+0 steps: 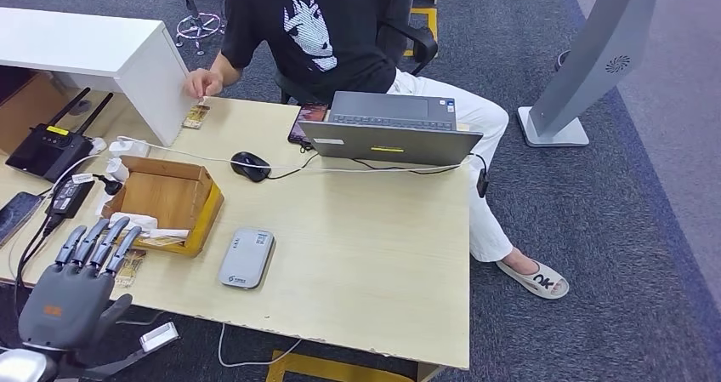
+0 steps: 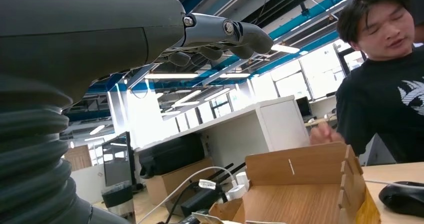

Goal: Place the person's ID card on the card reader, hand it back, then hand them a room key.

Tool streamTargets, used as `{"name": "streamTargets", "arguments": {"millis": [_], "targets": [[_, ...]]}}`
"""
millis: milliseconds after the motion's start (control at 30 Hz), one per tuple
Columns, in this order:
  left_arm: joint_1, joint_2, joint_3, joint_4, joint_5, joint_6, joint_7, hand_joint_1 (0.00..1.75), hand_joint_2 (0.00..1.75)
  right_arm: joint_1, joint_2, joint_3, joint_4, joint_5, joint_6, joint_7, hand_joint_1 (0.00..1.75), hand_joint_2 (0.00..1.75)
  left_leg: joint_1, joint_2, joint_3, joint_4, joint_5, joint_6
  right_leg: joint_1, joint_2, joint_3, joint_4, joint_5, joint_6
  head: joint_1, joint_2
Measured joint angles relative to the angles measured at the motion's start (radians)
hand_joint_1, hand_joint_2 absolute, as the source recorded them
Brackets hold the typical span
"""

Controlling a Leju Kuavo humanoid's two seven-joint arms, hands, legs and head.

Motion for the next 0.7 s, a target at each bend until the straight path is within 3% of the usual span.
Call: {"name": "streamTargets", "arguments": {"millis": [400,700], "targets": [[-0.19,-0.045,-0.006,0.255,0.0,-0.004,-0.025,0.0,1.75,-0.006,0.0,0.016,0.0,0.032,0.009,-0.017,0.0,1.75,0.0,-0.001,0.0,0.0,0.0,0.0,0.0,-0.001,0.001,0.0,0.0,0.0,0.0,0.0],[-0.273,-0.085,-0.008,0.381,-0.017,-0.001,-0.037,0.0,1.75,-0.007,-0.003,0.034,0.0,0.05,0.016,-0.01,0.0,1.75,0.0,-0.001,0.0,0.0,0.0,0.0,0.0,-0.001,0.0,0.0,0.0,0.0,0.0,0.0]]}}
